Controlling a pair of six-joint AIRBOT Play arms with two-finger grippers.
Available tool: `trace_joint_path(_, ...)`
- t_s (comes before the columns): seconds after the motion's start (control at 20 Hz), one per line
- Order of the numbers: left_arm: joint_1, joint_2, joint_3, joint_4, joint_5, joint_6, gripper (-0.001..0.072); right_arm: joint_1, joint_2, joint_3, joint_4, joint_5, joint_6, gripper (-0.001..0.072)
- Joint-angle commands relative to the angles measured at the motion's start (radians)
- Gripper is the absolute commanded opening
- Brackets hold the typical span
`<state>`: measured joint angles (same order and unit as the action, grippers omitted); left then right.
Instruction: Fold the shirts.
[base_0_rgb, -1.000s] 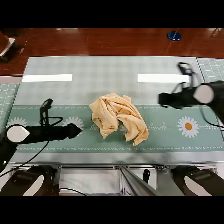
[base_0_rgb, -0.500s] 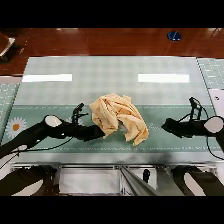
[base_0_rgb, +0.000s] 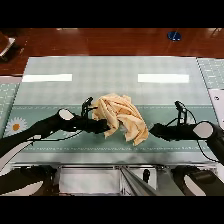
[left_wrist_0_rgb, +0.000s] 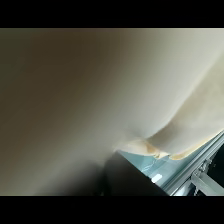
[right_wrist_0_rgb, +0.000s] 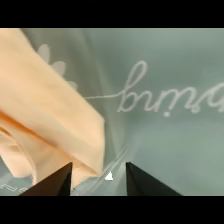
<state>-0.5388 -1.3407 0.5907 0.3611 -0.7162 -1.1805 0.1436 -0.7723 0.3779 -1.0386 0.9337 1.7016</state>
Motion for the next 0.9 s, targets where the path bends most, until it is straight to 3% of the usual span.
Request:
trace_joint_path(0.0,-0.004,-0.012,0.011,-0.003,-0.036,0.044,0.0021,0.052,-0.005,-0.002,0.036,-0.092,0.008,0.0405)
trace_joint_path(0.15,-0.004,-0.012,0.011,-0.003,-0.035,0.043,0.0021,0.053,-0.086,-0.002,0.041,-0.104,-0.007,0.0405)
trace_joint_path(0.35,-0.004,-0.012,0.011,-0.003,-0.032,0.043,0.0021,0.053,-0.216,-0.002,0.19,-0.165,-0.146,0.039)
trace_joint_path(0.5,-0.002,-0.011,0.011,-0.003,-0.033,0.043,0.0021,0.053,-0.291,0.002,0.347,-0.177,-0.273,0.025)
trace_joint_path(0.6,0.03,-0.009,0.017,-0.003,-0.036,0.045,0.0021,0.052,-0.305,0.007,0.431,-0.161,-0.388,0.0028)
trace_joint_path(0.7,0.13,0.022,0.051,-0.003,-0.101,0.084,0.002,0.026,-0.304,0.092,0.355,-0.078,-0.402,0.0026)
trace_joint_path(0.85,0.37,0.151,0.169,-0.003,-0.201,0.098,0.002,-0.06,-0.253,0.402,0.13,0.036,-0.275,0.0026)
